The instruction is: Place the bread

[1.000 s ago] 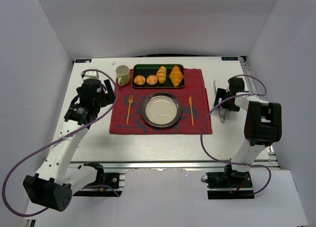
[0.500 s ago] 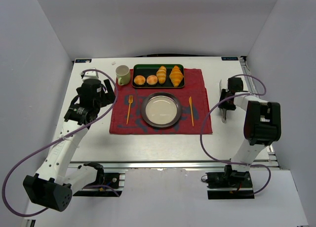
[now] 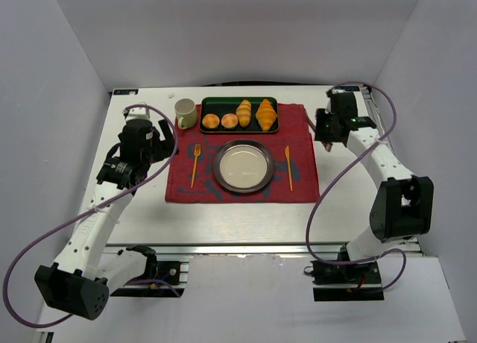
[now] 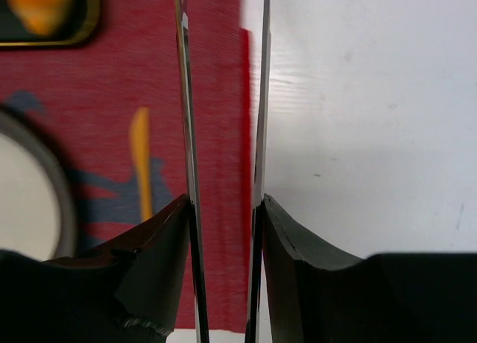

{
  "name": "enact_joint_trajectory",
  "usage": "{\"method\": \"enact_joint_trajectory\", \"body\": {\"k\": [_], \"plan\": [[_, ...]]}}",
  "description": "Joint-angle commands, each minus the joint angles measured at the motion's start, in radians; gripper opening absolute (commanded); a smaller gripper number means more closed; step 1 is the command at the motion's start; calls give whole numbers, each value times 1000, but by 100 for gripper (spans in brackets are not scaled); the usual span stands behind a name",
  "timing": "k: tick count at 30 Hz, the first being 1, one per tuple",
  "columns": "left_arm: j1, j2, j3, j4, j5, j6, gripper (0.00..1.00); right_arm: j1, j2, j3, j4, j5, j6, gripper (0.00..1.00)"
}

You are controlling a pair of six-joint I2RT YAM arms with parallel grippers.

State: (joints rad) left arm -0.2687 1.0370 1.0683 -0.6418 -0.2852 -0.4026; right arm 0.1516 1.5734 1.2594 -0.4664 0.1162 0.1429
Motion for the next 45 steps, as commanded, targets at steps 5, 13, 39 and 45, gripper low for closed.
{"method": "enact_joint_trajectory", "body": {"k": [5, 13, 39, 45], "plan": [[-1, -32, -5, 19, 29, -15, 98, 140, 25, 222, -110, 19, 53, 46], [-1, -26, 4, 10, 26, -10, 98, 207, 175, 412, -123, -49, 66, 46], [-1, -22, 32, -21, -14, 11, 98, 290, 404, 449, -136, 31, 18, 55], [-1, -23, 39, -27, -19, 13, 98, 290, 427, 483, -170, 14, 15, 4]]}}
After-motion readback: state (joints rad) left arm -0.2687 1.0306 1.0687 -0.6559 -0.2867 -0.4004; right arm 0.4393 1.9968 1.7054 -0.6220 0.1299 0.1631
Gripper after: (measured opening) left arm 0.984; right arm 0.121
